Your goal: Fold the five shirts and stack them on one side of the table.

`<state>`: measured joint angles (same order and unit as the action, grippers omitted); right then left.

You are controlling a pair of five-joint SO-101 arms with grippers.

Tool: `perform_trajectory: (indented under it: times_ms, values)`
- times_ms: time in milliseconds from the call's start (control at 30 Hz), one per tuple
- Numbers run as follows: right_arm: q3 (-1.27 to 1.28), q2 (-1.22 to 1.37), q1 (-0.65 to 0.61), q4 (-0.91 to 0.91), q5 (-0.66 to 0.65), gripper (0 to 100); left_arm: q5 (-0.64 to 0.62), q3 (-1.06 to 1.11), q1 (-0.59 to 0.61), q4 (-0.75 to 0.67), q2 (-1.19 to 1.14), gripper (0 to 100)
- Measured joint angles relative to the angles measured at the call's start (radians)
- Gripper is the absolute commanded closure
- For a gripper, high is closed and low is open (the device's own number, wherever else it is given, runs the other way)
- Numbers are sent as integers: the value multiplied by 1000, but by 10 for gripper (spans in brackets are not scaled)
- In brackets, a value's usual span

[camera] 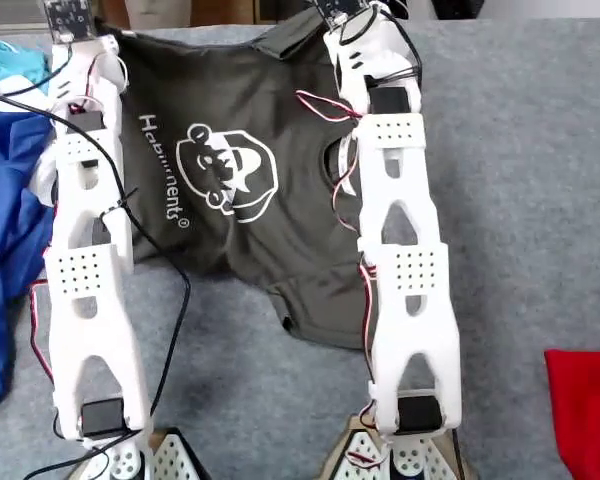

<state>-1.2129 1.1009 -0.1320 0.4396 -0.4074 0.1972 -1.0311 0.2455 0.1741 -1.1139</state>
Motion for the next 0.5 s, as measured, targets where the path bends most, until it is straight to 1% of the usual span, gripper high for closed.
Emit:
perform_trajectory:
  times_ms: [67, 200, 300, 367, 500]
  values:
    - [0, 0, 0, 28, 0, 993, 2, -5, 0, 60, -3, 981]
    - [-54, 0, 0, 178, 0, 992, 6, -20, 0, 269, -3, 981]
    - [-123, 0, 0, 351, -6, 992, 6, -72, 9, 431, -5, 981]
    - [-170, -2, 0, 485, -38, 992, 6, -130, 21, 551, -3, 981]
    - [-276, -2, -2, 758, -89, 992, 6, -261, 31, 835, -3, 981]
